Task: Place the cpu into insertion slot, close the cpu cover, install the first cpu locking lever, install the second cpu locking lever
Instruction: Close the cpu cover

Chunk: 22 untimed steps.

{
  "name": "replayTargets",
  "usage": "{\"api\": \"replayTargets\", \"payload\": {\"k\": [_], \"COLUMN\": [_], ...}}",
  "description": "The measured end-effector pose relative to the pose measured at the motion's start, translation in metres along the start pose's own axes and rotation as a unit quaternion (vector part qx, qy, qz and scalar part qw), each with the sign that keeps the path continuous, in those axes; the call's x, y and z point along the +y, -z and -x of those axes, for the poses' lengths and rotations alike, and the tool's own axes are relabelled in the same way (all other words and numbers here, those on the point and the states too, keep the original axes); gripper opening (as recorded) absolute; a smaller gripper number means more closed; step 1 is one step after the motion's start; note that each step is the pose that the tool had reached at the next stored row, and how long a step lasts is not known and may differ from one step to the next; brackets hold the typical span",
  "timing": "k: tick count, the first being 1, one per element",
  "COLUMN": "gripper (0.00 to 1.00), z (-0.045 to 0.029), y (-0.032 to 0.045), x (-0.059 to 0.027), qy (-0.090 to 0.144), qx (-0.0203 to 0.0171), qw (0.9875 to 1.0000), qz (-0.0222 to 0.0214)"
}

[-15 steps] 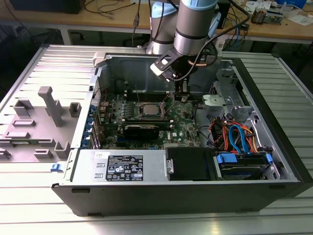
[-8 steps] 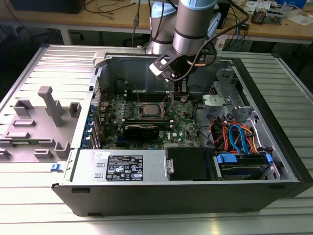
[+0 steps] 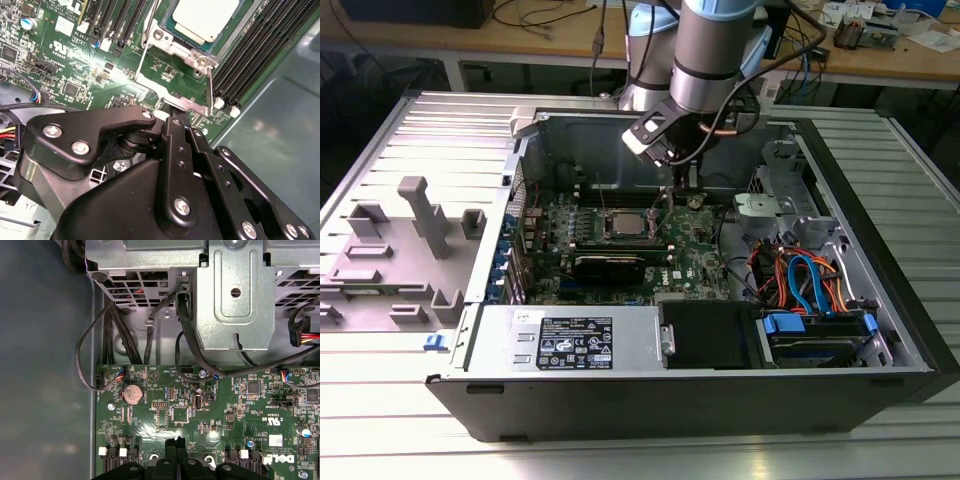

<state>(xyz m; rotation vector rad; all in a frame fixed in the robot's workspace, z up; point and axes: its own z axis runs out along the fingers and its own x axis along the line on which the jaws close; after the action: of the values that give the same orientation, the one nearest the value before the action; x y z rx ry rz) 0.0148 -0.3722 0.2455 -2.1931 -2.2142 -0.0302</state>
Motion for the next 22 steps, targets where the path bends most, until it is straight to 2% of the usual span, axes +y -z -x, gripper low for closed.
{"api": "replayTargets", "payload": {"k": [10, 22], "gripper": [0.11, 0.11], "z": [0.0, 0.0], "y": [0.0, 0.0], "x": [-0.0052, -0.0072], "qy": [0.0, 0.0], "qx": [0.0, 0.0], "qw": [1.0, 1.0], "qz": [0.0, 0.0]}}
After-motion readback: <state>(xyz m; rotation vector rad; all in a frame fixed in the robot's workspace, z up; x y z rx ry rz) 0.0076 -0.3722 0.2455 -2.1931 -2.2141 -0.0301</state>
